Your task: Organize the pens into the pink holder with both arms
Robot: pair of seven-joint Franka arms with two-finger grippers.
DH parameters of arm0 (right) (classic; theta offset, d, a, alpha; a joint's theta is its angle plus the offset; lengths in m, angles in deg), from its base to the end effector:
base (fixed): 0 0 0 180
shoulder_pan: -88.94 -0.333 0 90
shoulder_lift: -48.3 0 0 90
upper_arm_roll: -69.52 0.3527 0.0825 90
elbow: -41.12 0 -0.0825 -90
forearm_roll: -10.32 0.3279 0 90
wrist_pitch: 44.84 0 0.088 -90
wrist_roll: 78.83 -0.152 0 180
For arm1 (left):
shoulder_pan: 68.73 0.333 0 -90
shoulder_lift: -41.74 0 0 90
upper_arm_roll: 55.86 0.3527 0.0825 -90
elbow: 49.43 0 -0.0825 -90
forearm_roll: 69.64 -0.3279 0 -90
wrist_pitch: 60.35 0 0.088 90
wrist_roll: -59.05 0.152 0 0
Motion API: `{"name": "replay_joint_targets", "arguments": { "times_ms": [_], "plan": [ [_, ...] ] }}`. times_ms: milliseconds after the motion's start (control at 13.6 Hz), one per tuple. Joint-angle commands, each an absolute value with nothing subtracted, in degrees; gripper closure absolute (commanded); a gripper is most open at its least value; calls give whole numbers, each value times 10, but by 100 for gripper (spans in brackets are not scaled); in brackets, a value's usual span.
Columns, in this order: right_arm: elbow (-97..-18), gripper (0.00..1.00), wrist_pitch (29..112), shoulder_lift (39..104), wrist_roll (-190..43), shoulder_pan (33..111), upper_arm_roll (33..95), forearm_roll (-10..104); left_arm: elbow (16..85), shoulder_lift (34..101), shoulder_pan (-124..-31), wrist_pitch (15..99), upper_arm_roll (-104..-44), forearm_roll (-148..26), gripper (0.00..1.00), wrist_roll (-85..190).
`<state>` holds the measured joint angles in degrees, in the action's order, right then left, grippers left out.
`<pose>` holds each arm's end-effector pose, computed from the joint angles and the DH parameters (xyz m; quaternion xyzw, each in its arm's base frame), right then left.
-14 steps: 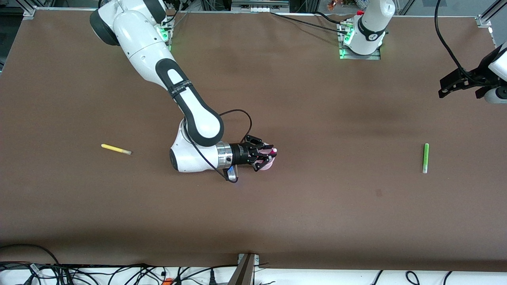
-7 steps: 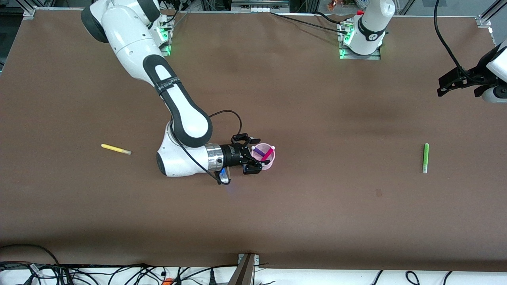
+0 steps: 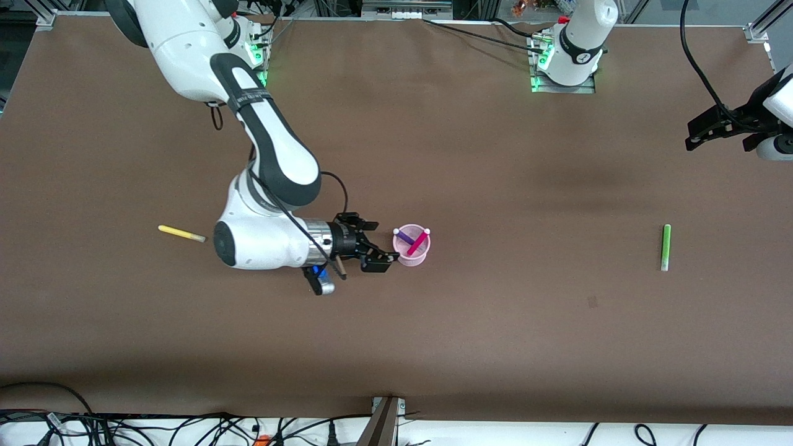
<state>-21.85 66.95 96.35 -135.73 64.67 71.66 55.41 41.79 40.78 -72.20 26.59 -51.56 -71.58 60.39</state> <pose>0.6468 0.3961 0.3482 -0.8470 0.3818 0.2407 0.2807 0.4838 0.0127 0.6113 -0.9994 0.0041 0.0293 0.0157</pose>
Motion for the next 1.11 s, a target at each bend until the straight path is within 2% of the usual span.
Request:
{"name": "replay_joint_targets", "arguments": {
  "times_ms": [0,221,516,811,1032],
  "plan": [
    [-334,0,648,856,-1283,649,687,515,415,403,-720,258,-518,-725,0,600],
    [-405,0,647,787,-1199,650,661,493,415,404,-720,261,-518,-726,0,603],
    [-432,0,554,724,-1127,660,615,455,415,406,-721,263,-518,-725,0,604],
    [-440,0,495,657,-1037,667,614,317,414,409,-721,263,-518,-722,0,606],
    [-506,0,489,579,-937,691,614,252,407,411,-727,262,-520,-722,0,602]
  ]
}}
